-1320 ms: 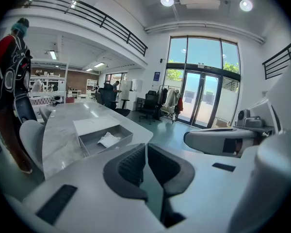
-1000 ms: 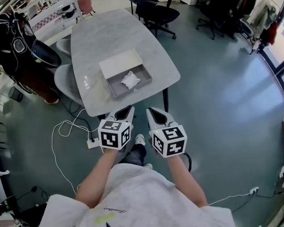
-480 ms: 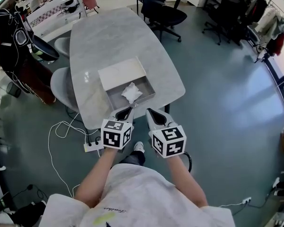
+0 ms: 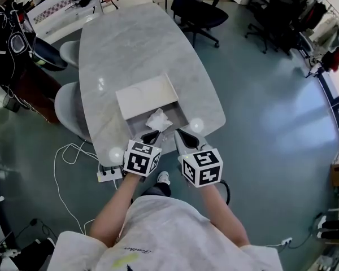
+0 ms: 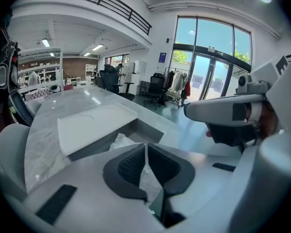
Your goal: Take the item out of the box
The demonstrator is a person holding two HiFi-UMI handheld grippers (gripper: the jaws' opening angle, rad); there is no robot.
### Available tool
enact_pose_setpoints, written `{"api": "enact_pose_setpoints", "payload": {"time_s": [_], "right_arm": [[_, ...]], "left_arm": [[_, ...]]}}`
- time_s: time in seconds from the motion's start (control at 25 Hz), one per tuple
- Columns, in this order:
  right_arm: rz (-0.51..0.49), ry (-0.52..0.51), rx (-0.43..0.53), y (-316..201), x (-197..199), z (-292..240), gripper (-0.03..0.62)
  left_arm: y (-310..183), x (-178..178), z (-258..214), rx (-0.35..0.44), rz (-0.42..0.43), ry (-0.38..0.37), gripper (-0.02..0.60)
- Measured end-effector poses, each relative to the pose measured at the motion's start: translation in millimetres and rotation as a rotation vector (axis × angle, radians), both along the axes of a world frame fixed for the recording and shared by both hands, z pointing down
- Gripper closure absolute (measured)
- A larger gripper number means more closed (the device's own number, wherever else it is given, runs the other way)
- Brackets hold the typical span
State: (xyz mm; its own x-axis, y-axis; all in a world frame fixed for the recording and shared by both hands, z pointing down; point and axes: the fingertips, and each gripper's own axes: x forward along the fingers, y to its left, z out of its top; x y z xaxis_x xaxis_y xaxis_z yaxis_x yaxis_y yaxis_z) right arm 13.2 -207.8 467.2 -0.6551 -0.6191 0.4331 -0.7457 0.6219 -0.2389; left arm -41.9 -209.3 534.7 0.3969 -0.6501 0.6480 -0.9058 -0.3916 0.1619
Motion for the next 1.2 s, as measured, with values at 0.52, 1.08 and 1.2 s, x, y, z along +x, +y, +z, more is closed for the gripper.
{"api": "enact_pose_setpoints", "payload": {"time_s": [0.52,1.08,1.2], "right_arm": [[-0.017,0.054,-0.049,-47,-18,26,0.589],[-0.005,0.054,-0.090,-78,-13,37,0.589],[-0.022,0.048,-0.092,-82,-8,40,0.589]], "left_arm": [[-29,-3,44,-0.102,0.121,-0.050,0.557],[-47,8,60,-0.171,0.209,-0.094,0.517],[-49,12,67,-0.181,0.212,-0.116,0.517]]}}
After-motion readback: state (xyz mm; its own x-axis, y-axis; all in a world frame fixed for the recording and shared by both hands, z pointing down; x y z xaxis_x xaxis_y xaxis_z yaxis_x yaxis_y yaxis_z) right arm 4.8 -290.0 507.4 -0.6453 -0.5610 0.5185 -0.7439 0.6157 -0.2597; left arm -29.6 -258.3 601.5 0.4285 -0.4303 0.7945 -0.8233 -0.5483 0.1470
